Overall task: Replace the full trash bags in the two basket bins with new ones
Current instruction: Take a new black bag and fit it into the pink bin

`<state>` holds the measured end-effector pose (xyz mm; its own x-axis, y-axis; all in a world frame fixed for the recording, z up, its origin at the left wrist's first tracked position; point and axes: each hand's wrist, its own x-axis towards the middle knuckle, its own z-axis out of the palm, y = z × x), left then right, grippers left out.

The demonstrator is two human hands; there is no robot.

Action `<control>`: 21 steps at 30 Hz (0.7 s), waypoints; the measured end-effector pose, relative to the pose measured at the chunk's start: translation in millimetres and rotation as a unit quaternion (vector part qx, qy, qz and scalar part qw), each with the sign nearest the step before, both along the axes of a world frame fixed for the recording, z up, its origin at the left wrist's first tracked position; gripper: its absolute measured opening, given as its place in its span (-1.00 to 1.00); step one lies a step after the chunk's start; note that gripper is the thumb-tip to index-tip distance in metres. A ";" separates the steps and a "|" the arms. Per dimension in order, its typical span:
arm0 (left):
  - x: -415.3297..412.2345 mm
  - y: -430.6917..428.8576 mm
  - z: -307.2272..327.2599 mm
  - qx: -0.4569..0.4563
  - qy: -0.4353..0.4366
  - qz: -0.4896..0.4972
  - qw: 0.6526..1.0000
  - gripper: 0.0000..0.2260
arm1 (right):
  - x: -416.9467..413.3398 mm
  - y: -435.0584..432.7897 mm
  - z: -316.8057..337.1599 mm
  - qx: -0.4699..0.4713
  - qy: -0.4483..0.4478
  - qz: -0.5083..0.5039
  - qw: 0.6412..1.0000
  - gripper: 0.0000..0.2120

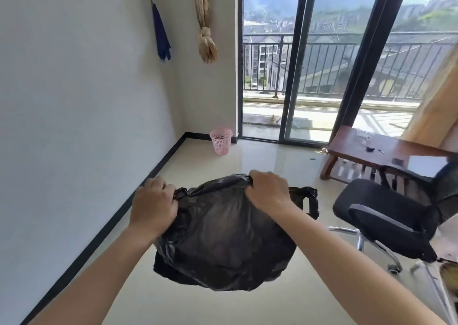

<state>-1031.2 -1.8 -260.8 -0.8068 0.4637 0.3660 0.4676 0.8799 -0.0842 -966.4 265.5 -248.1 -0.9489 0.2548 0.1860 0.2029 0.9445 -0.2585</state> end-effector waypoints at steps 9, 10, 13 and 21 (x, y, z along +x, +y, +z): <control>-305.4 56.8 -37.5 0.030 -0.089 0.032 0.995 -0.90 | -303.4 49.1 -35.8 0.030 -0.039 0.012 0.999 -0.82; -340.1 66.4 -34.8 0.019 -0.112 0.036 0.993 -0.85 | -333.7 58.8 -34.7 0.034 -0.047 0.010 0.998 -0.82; -440.5 103.1 -21.8 0.014 -0.158 0.020 0.987 -0.75 | -414.4 98.2 -26.1 0.037 -0.061 -0.007 0.997 -0.81; -682.2 224.6 -36.8 0.020 -0.222 -0.020 0.975 -0.68 | -610.4 226.0 -54.8 -0.055 -0.214 0.062 0.973 -0.42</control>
